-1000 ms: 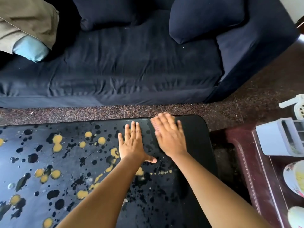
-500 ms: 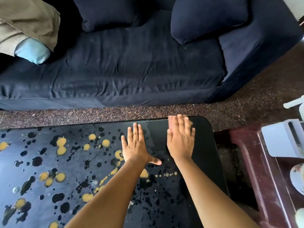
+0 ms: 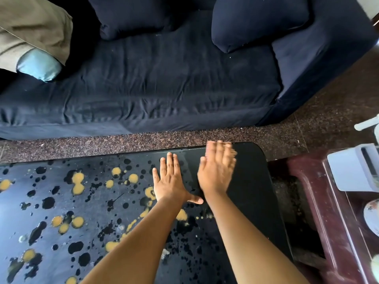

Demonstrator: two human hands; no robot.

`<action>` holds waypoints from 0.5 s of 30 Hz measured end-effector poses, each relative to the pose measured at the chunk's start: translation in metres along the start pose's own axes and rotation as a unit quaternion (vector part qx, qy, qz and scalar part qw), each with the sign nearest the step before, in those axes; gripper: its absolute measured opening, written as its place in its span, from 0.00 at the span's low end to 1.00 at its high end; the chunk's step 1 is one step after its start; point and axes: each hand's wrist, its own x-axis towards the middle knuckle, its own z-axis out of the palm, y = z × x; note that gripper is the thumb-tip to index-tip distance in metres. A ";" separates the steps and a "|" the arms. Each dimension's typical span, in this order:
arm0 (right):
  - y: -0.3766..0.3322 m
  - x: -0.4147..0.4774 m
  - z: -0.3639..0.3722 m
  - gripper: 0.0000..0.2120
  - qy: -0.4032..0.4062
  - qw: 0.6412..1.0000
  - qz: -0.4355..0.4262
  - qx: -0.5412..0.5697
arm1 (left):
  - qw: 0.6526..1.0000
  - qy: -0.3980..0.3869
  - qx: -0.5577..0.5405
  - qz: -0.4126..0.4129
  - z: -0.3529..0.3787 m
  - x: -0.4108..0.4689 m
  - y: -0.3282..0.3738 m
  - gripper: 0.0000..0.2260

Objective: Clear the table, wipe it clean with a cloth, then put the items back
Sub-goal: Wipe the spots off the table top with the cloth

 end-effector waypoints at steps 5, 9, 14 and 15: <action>0.007 -0.003 0.004 0.25 -0.043 0.973 -0.222 -0.040 | 1.000 0.000 -0.001 -0.004 0.002 -0.001 0.000 0.68; 0.041 -0.012 -0.001 0.27 0.024 0.999 -0.018 -0.027 | 1.000 -0.005 -0.012 -0.004 0.000 -0.001 0.000 0.69; 0.008 -0.024 0.009 0.27 -0.013 0.989 -0.149 -0.018 | 0.999 0.022 -0.037 -0.006 0.004 -0.001 0.000 0.63; 0.008 -0.024 0.008 0.26 -0.036 0.978 -0.203 -0.029 | 0.999 0.027 -0.043 -0.006 0.005 0.000 0.000 0.61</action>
